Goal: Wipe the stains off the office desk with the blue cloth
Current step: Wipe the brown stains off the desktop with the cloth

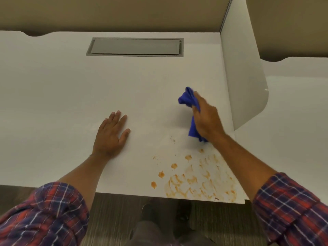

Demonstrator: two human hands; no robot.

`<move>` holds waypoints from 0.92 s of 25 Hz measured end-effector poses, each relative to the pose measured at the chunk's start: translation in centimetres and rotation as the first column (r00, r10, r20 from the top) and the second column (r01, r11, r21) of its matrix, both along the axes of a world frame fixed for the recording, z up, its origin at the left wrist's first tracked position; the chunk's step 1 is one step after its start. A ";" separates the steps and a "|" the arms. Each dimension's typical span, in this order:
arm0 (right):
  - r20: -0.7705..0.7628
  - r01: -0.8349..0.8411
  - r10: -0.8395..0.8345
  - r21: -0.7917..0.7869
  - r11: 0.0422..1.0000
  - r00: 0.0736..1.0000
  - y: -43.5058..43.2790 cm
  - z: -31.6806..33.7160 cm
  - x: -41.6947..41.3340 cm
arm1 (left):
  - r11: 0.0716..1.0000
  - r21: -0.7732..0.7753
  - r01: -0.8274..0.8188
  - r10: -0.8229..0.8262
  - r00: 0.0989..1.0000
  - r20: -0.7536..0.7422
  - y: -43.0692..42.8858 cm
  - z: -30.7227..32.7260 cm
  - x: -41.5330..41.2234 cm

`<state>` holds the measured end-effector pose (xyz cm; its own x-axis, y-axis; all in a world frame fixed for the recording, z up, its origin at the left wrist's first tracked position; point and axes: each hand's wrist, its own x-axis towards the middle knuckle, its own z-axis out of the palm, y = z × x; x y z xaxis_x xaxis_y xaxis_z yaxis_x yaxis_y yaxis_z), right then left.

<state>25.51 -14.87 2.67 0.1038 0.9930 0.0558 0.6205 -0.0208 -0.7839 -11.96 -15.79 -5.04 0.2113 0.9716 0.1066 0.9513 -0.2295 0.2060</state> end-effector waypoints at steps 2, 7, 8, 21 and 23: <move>0.234 -0.157 0.163 -0.043 0.987 0.958 1.7 -0.6 1.8 | 1.000 0.005 0.000 0.000 1.000 0.001 0.0 0.0 0.0; 0.563 -0.301 0.338 -0.160 0.940 0.754 3.4 -4.4 3.4 | 1.000 -0.002 0.009 -0.009 1.000 0.016 -0.1 0.4 0.1; 0.556 -0.251 0.275 -0.121 0.960 0.784 3.6 -4.7 3.3 | 1.000 -0.005 0.008 -0.008 1.000 0.015 -0.1 0.4 0.1; 0.218 -0.420 0.443 -0.145 0.896 0.870 -7.3 -4.6 -15.2 | 0.997 -0.075 0.031 -0.026 0.998 0.060 0.1 0.7 -0.2; 0.110 -0.478 0.500 -0.174 0.861 0.859 -8.9 -4.5 -16.3 | 0.988 -0.148 0.046 -0.024 0.989 0.145 0.2 1.0 -0.6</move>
<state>9.22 -23.81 -1.84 -0.3961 0.9120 -0.1063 0.6855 0.2167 -0.6951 -12.54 -15.58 -4.08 0.2387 0.9711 -0.0091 0.9018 -0.2182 0.3731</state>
